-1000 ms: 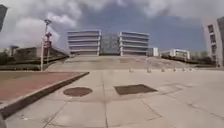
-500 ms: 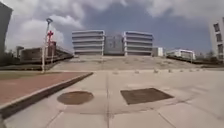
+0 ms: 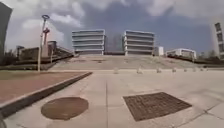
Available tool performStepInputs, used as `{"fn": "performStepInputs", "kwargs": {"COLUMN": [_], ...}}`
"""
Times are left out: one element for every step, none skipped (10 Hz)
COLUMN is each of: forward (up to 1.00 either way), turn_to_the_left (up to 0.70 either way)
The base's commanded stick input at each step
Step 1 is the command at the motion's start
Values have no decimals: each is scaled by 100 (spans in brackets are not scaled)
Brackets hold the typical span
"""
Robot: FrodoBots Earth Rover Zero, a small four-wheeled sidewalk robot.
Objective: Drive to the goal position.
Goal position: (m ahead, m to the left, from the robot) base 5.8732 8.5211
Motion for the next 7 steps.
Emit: {"fn": "performStepInputs", "kwargs": {"forward": [100, 100, 100, 100, 100, 100, 100], "turn_to_the_left": [0, 0, 0, 0, 0, 0, 0]}}
